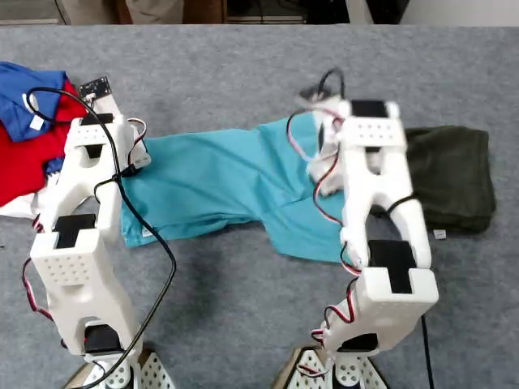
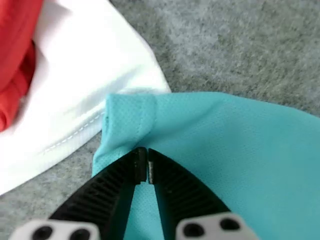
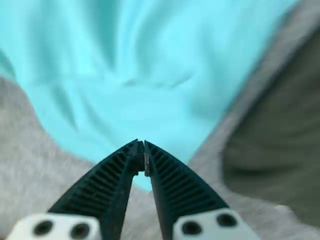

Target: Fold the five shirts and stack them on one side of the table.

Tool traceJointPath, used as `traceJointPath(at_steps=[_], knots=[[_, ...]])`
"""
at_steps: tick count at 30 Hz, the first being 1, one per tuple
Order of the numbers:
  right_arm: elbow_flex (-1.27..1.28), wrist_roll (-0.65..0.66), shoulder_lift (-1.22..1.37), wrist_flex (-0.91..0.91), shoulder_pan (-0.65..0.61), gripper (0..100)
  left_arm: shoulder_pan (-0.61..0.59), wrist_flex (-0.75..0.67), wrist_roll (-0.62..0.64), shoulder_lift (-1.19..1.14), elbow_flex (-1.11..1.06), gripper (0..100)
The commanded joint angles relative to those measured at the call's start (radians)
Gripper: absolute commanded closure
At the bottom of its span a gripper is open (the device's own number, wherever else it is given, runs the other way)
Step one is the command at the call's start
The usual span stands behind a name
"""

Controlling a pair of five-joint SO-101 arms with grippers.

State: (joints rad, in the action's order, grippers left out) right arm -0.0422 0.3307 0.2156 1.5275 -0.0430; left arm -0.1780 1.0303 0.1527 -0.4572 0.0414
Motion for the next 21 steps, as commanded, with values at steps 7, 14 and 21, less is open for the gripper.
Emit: traceJointPath(at_steps=[7,14,21], knots=[[-0.745,0.003,0.532,0.014,0.018,99.4,-0.032,0.057,0.003,0.022,0.126,98],[-1.299,-0.025,0.981,0.052,-0.002,99.4,-0.068,0.046,0.003,-0.065,0.138,98],[-1.635,-0.02,1.247,0.025,0.041,99.4,-0.175,0.138,-0.003,-0.107,0.138,98]])
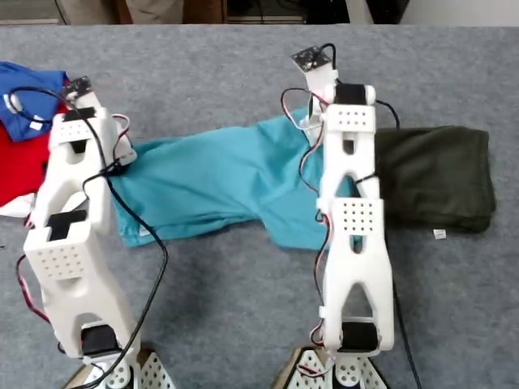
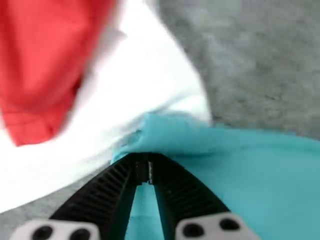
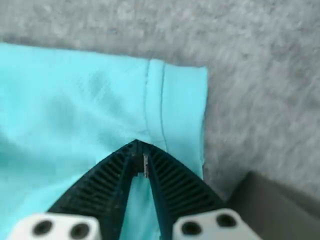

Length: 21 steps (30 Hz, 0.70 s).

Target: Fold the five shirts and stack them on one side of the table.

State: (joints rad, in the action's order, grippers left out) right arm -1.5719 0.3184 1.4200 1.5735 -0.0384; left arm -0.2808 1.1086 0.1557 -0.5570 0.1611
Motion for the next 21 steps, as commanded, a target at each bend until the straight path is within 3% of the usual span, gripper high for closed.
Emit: traceJointPath(at_steps=[1,9,14,18,21], knots=[[-0.093,-0.008,0.033,-0.034,0.044,99.4,-0.081,0.077,-0.008,-0.008,0.018,98],[-0.097,-0.003,-0.119,0.074,0.05,99.4,-0.049,0.091,-0.008,-0.004,0.071,98],[-0.097,0.044,-0.269,0.129,-0.013,99.4,0.018,0.238,0.0,-0.004,0.279,98],[-0.084,0.046,-0.335,0.075,-0.047,99.4,0.023,0.311,0.0,-0.013,0.453,98],[-0.028,0.044,-0.315,-0.032,-0.059,99.4,0.008,0.29,-0.006,-0.016,0.491,98]])
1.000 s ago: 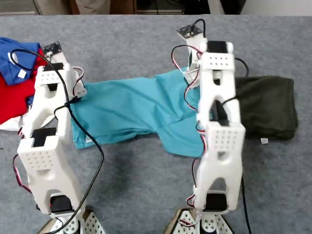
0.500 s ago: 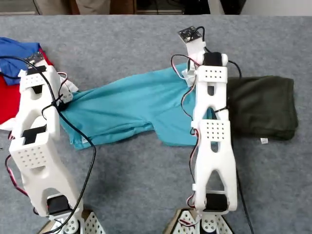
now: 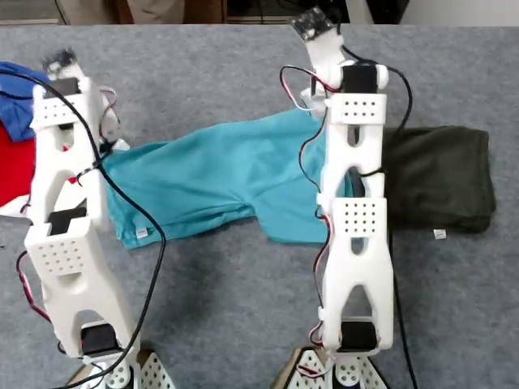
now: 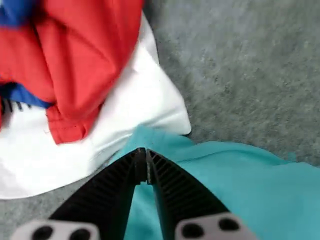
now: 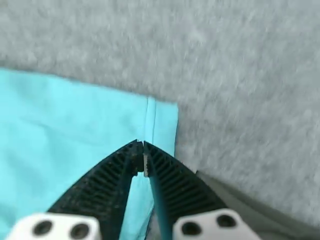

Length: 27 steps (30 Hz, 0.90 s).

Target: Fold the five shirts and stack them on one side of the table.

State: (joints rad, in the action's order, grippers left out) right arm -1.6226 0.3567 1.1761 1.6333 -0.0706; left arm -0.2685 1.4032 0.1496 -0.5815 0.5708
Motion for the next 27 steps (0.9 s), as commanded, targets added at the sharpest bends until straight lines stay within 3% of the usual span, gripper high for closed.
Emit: traceJointPath(at_steps=[1,7,11,19,27], knots=[[0.059,0.006,-0.056,-0.132,-0.028,99.4,-0.009,-0.032,0.0,0.002,0.066,98],[0.242,0.014,0.044,-0.287,-0.013,99.4,-0.029,-0.219,0.0,-0.133,-0.026,98],[0.248,0.006,0.085,-0.321,0.031,99.4,-0.034,-0.233,0.005,-0.237,0.017,98],[0.255,0.012,0.093,-0.404,0.093,99.4,-0.098,-0.186,0.0,-0.306,0.229,98],[0.108,0.012,0.042,-0.244,0.067,99.4,-0.083,0.009,0.006,-0.325,0.523,98]])
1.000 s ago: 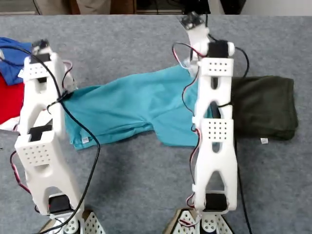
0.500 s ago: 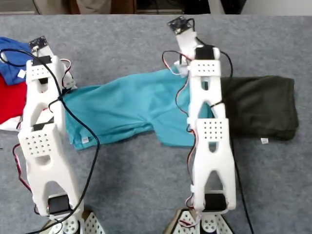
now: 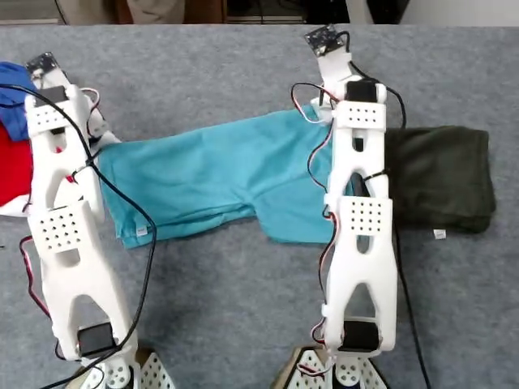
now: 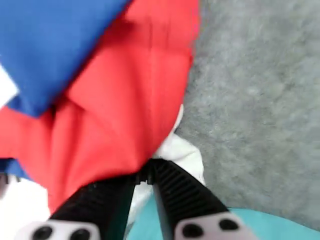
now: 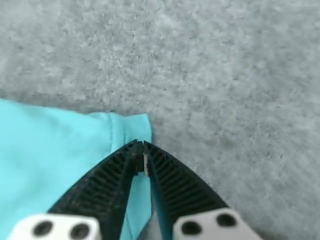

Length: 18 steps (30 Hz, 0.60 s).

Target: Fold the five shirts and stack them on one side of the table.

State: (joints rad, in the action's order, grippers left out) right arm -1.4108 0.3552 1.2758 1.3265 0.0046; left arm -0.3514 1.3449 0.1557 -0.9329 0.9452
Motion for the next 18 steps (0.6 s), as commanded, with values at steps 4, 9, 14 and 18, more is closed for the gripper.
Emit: traceJointPath(at_steps=[4,9,14,18], knots=[[-0.259,0.015,-0.107,0.216,-0.013,99.4,0.041,0.253,-0.006,0.028,0.376,98],[-0.191,-0.005,-0.265,0.466,-0.071,99.4,0.1,0.419,-0.132,0.013,0.423,98],[0.079,-0.021,-0.433,0.465,-0.051,99.4,0.078,0.42,-0.123,0.157,0.123,98],[0.387,-0.02,-0.608,0.46,-0.056,99.4,0.091,0.41,-0.133,0.375,-0.256,98]])
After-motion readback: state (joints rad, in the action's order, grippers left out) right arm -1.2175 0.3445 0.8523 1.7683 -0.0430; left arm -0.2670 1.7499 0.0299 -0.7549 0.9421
